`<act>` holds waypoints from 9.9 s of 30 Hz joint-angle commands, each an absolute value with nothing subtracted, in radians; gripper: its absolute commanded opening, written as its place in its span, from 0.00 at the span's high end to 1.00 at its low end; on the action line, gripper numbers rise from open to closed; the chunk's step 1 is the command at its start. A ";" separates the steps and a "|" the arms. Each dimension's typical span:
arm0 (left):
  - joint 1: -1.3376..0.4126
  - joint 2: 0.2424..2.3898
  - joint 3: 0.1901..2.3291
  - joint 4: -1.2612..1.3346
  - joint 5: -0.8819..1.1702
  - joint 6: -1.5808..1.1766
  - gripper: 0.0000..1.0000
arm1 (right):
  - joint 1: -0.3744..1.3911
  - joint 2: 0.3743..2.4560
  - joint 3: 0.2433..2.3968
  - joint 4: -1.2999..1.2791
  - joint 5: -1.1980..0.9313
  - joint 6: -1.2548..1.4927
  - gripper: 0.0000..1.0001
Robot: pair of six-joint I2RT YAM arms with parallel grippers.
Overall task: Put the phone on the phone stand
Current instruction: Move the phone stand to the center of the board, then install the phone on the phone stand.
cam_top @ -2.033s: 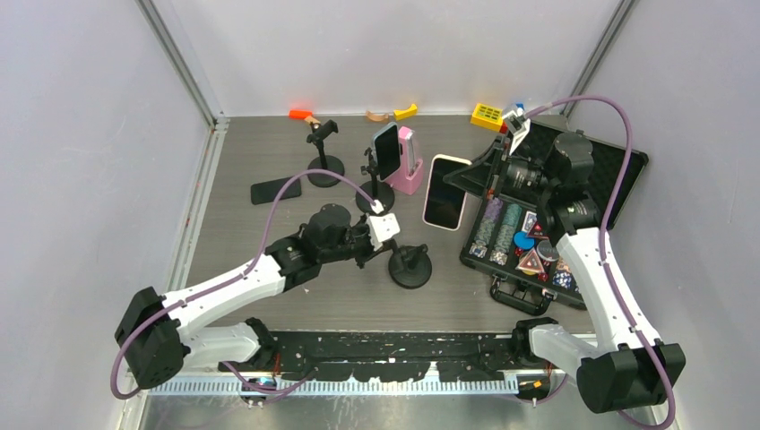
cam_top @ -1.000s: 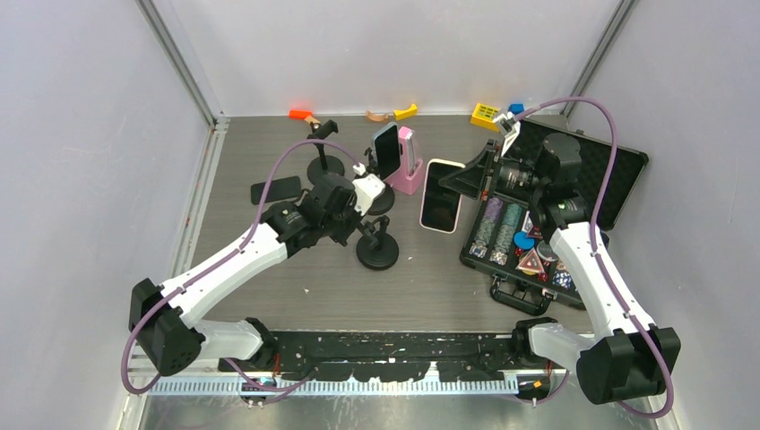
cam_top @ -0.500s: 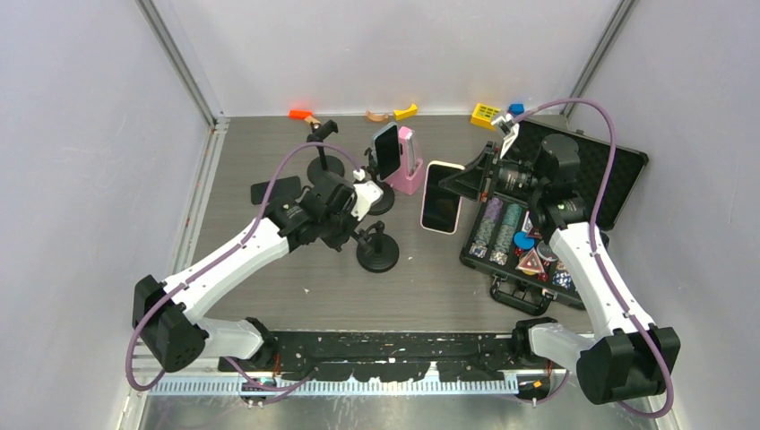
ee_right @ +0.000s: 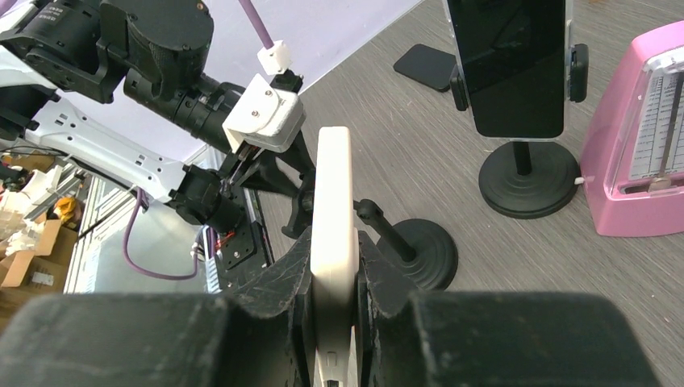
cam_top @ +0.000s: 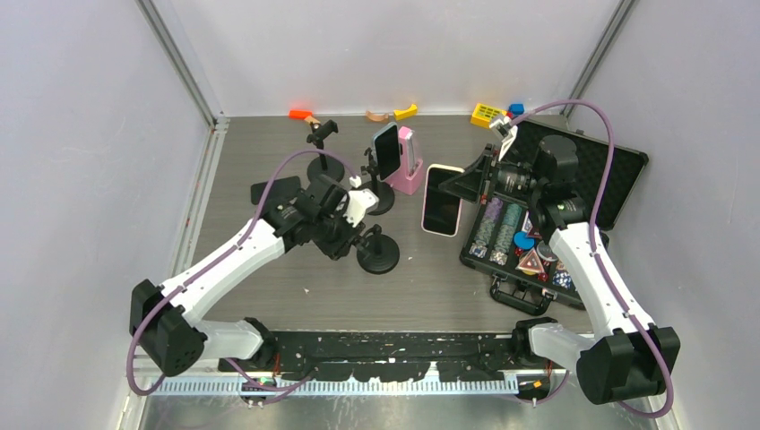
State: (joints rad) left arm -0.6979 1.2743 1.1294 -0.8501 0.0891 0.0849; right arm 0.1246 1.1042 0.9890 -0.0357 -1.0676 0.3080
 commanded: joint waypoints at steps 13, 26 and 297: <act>-0.684 0.948 0.797 -0.444 0.077 0.294 0.24 | 0.129 1.087 1.003 0.024 -1.085 0.298 1.00; -0.559 0.869 0.529 0.022 0.306 0.243 0.33 | 0.132 1.118 1.015 0.046 -1.099 0.325 1.00; -0.633 1.261 0.768 0.201 0.138 -0.198 1.00 | 0.497 1.238 1.094 -0.369 0.203 0.069 1.00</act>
State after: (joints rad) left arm -0.6514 1.3029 0.7914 0.2867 0.2234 -0.2356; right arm 0.5831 1.2453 1.0924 -0.2752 -0.2932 0.0914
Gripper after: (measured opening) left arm 0.130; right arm 0.236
